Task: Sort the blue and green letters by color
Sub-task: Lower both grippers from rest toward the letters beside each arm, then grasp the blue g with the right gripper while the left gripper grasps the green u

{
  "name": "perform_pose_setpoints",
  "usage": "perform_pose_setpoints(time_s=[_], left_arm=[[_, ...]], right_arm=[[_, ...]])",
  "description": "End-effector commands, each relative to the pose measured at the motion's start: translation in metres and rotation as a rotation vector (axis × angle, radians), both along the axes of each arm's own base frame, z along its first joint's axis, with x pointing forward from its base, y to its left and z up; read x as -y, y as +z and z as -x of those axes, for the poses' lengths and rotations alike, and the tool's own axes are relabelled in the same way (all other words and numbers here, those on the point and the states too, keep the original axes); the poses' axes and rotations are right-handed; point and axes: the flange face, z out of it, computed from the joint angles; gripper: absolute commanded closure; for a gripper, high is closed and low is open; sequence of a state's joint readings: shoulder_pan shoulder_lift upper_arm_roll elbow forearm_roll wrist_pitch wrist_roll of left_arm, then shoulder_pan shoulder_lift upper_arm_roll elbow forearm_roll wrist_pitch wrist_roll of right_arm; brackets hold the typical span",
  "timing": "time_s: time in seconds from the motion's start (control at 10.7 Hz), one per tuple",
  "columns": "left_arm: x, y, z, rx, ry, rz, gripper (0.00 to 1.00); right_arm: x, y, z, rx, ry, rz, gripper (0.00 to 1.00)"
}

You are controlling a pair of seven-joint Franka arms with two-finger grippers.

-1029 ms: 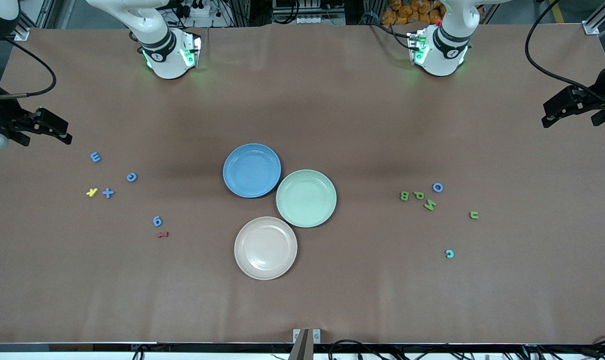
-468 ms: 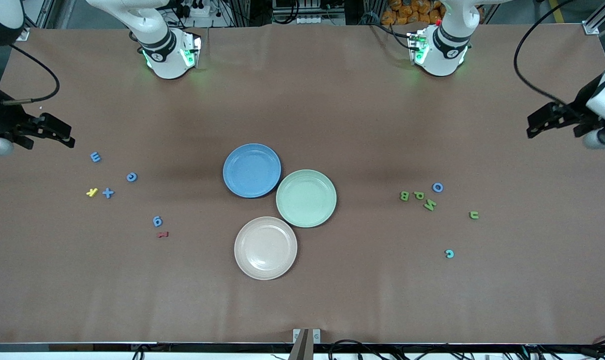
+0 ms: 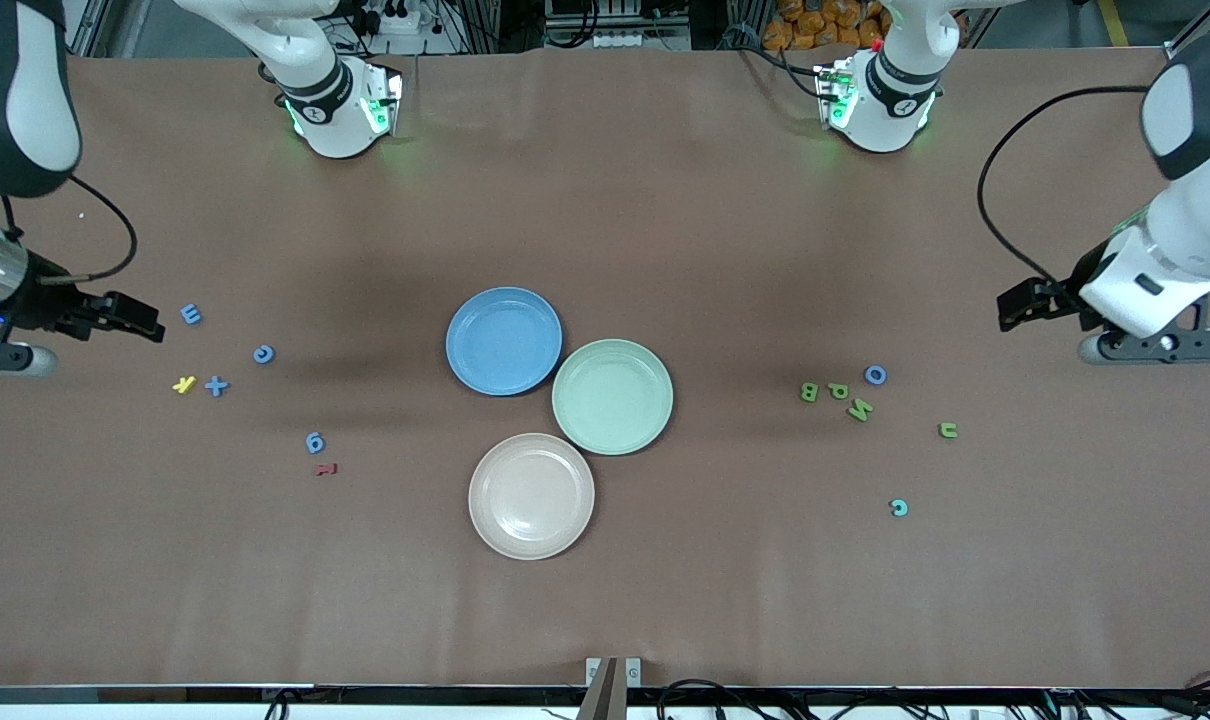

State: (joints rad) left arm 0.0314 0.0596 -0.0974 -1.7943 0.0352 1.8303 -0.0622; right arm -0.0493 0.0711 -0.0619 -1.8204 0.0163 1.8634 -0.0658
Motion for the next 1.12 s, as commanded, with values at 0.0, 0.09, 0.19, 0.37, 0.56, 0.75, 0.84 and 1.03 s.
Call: perform_pose_setpoints(time_s=[0.0,0.09,0.19,0.37,0.56,0.75,0.84,1.03], left_arm=[[-0.007,-0.059,-0.004,0.015,-0.033,-0.016,0.0],[-0.009,-0.079,-0.01,-0.004,-0.048,-0.022,0.0],[-0.016,-0.092,-0.015,-0.006,-0.042,-0.022,0.0],[-0.018,-0.121,-0.022,-0.029,-0.044,-0.016,0.0],[-0.03,-0.146,-0.027,-0.036,-0.067,-0.055,0.0],[-0.053,-0.167,-0.031,-0.048,-0.099,-0.045,0.01],[-0.054,-0.175,-0.032,-0.058,-0.093,-0.035,0.01],[-0.054,-0.188,-0.034,-0.065,-0.091,-0.026,0.03]], right_arm=[[-0.01,-0.046,0.001,0.031,0.017,0.006,0.0],[-0.019,-0.073,-0.005,0.002,0.032,0.006,0.0],[-0.029,-0.097,-0.012,-0.02,0.049,0.006,0.0],[-0.05,-0.122,-0.022,-0.02,0.082,0.01,0.0],[-0.057,-0.152,-0.03,-0.014,0.098,0.013,0.0],[-0.073,-0.175,-0.036,-0.017,0.132,0.014,0.0],[-0.09,-0.185,-0.041,0.005,0.158,0.016,0.0],[-0.095,-0.211,-0.047,0.024,0.257,0.016,0.0]])
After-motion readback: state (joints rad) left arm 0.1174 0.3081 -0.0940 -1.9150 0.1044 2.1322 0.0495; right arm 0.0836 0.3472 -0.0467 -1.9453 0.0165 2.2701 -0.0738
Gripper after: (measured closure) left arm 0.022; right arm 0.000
